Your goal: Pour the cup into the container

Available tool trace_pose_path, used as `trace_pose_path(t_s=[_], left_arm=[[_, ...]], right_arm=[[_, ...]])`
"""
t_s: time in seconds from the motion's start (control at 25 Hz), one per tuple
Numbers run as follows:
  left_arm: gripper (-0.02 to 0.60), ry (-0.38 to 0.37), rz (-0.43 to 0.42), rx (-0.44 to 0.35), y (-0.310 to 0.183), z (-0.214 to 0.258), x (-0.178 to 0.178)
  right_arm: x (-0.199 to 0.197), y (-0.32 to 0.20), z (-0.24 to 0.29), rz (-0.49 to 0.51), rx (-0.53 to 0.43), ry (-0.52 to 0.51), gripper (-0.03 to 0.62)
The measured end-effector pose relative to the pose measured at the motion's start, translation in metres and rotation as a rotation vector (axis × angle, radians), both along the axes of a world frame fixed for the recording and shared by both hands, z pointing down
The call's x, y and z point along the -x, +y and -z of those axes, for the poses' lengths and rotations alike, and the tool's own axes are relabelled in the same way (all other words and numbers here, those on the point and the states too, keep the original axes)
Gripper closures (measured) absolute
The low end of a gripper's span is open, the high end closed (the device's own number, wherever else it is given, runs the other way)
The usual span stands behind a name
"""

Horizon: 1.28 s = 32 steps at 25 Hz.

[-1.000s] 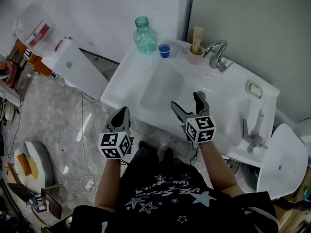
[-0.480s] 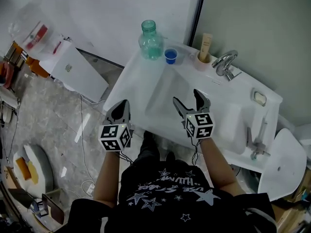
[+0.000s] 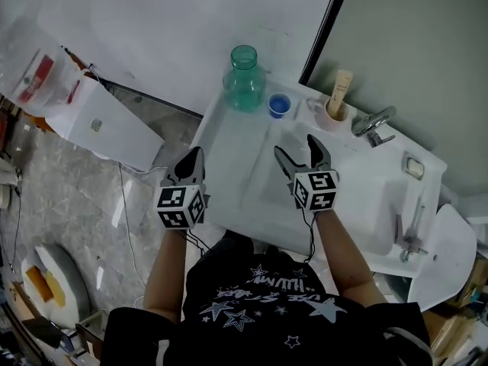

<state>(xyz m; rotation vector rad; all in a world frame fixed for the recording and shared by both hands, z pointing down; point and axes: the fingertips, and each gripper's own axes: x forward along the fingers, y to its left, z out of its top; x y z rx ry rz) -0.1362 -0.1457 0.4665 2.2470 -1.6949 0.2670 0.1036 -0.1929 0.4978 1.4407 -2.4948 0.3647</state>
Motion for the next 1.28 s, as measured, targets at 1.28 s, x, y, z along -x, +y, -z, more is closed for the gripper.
trace_pose_path(t_s=[1.28], left_arm=[[0.571,0.026,-0.13,0.106,-0.122,-0.051,0.036]], right_arm=[[0.033,-0.138,-0.075,-0.169,0.016,0.117,0.256]])
